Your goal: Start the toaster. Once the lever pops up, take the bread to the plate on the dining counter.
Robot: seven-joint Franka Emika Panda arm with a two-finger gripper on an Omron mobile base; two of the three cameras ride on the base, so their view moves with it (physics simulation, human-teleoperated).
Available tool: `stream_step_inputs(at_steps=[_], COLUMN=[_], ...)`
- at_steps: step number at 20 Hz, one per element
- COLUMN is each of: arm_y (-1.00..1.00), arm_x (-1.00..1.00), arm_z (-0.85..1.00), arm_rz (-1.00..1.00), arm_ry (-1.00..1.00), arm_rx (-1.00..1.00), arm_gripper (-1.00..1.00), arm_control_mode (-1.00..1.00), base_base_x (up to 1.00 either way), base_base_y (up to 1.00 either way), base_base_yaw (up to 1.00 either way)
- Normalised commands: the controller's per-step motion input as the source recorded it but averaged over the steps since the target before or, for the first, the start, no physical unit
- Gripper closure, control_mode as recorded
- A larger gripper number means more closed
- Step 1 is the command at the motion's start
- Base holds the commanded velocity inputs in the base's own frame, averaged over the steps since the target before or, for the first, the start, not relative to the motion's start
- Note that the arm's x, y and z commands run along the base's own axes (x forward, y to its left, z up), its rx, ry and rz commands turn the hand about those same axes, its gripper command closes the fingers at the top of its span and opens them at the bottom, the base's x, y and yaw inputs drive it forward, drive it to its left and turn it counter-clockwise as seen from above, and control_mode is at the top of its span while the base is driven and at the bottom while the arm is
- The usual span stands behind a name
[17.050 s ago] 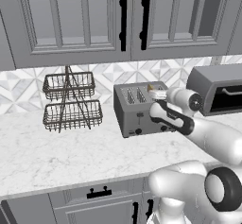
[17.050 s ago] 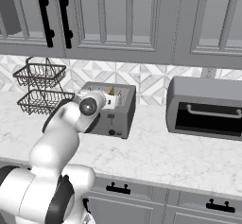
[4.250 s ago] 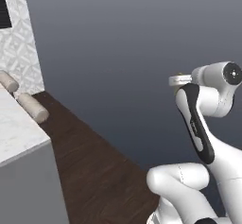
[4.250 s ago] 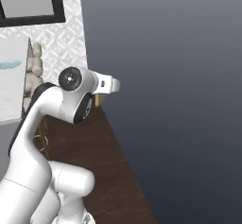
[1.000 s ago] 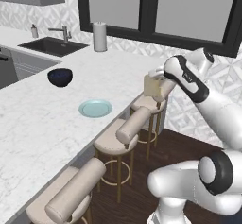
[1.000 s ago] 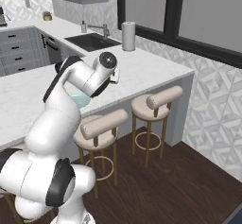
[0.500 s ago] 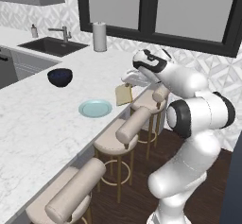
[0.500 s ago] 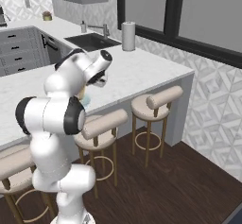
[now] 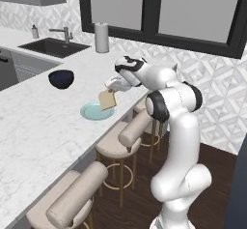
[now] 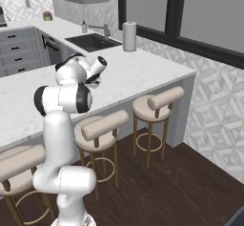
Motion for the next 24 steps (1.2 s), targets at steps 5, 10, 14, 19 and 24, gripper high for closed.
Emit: stream_step_inputs(at_steps=[5,10,14,19,24], arm_y=[0.81,0.40,0.21,0.02,0.00], arm_x=[0.79,0.60,0.46,-0.28,-0.56], arm_z=[-0.51,-0.44,-0.42,-0.45,-0.48], arm_rz=[0.03,0.00,0.00,0.06,0.04], arm_ry=[0.00,0.00,0.00,0.00,-0.01], arm_rx=[-0.09,-0.12,-0.09,0.00,0.00], arm_gripper=[1.00,1.00,1.00,1.00,-1.00], arm_control_mode=[-1.00,-1.00,-1.00,-1.00,-1.00], base_base_x=[0.00,0.00,0.00,0.00,0.00], base_base_y=[0.00,0.00,0.00,0.00,0.00], base_base_yaw=[0.00,0.00,0.00,0.00,0.00])
